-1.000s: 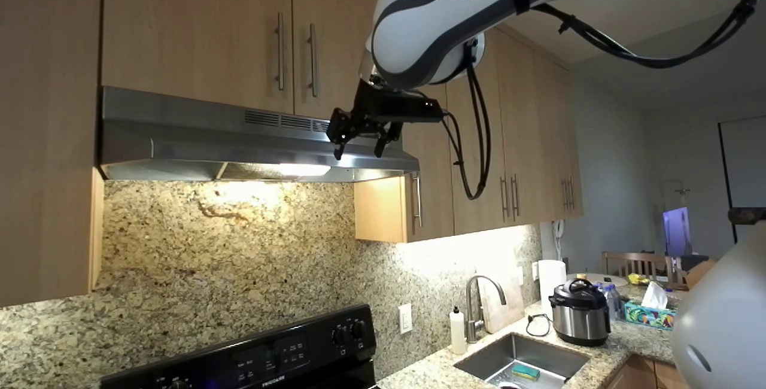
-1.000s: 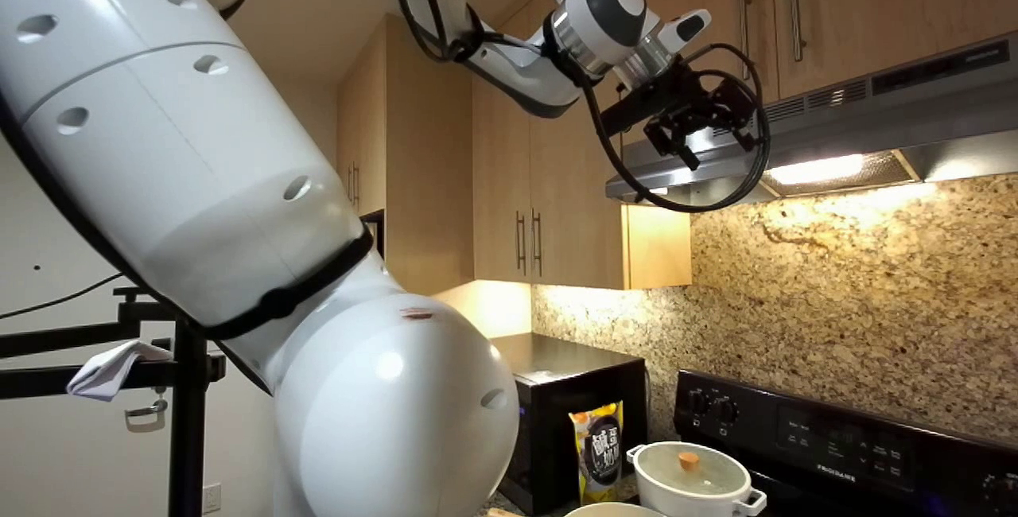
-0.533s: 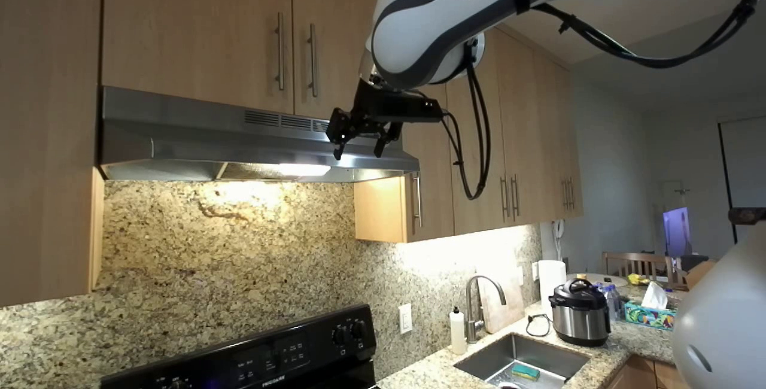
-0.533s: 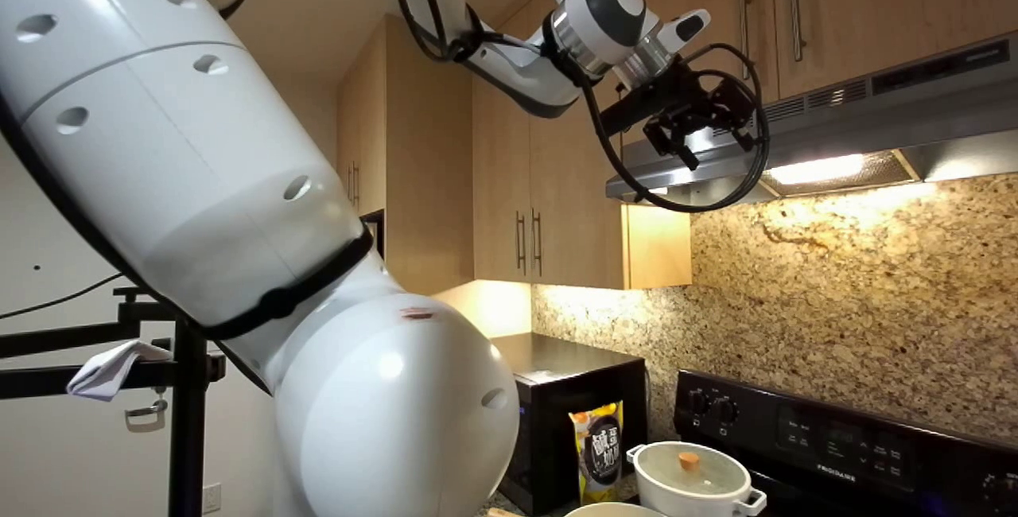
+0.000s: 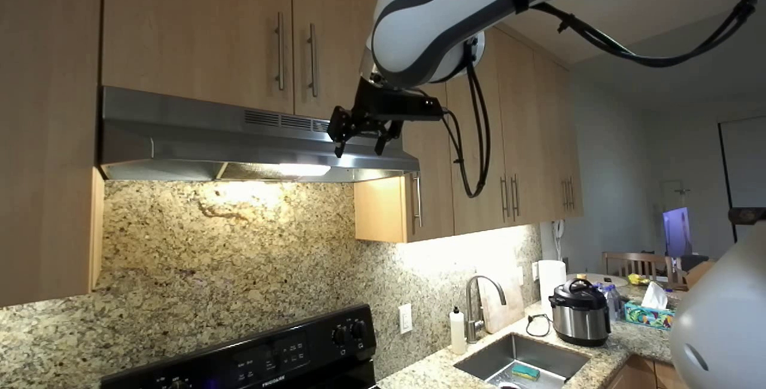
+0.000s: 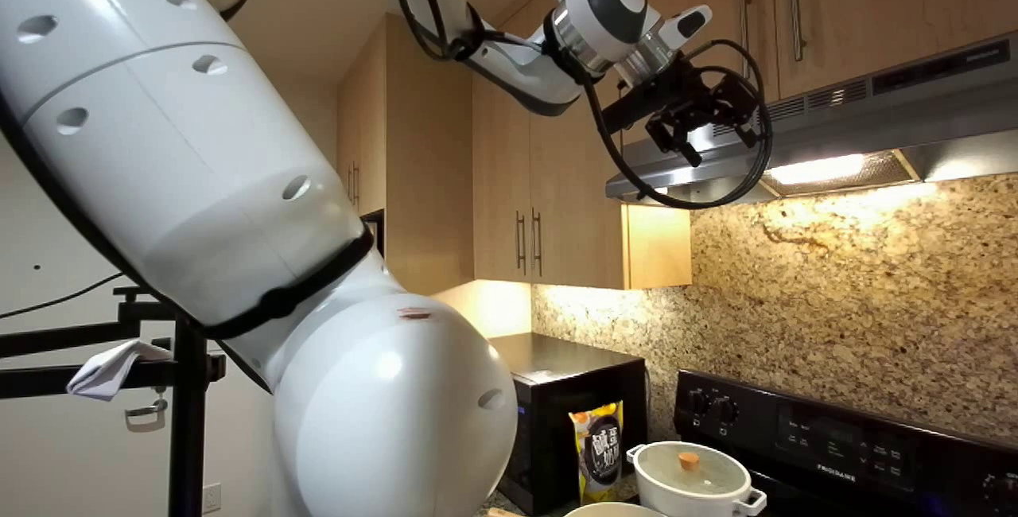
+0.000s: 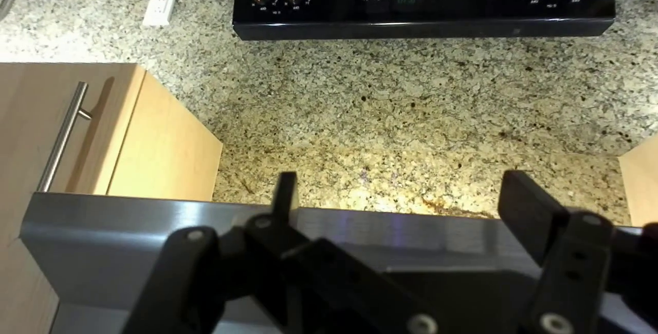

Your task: Switch off the stove light

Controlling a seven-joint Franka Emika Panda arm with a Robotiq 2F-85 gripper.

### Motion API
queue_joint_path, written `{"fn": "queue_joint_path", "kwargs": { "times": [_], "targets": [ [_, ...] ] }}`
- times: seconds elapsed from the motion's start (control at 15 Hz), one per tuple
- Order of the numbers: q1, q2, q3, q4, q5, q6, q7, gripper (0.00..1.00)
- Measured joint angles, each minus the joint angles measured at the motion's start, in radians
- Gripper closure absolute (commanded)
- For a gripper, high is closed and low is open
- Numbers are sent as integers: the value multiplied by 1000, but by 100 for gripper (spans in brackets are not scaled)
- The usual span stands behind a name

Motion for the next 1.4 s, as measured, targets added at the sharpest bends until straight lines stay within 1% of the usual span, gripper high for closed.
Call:
{"fn": "queue_joint_path", "kwargs": {
  "times": [0.13,0.27,0.6,0.8,1.13,1.4],
  "targets": [
    [-17,0,4,11,-4,6,0,0],
    [-46,3,9,27,-33,34,3,0],
    [-165,40,43,85,-131,165,61,0],
    [-214,80,63,129,-158,215,73,0],
    [-227,145,58,197,-159,284,76,0],
    [-215,182,32,232,-150,378,76,0]
  ]
}}
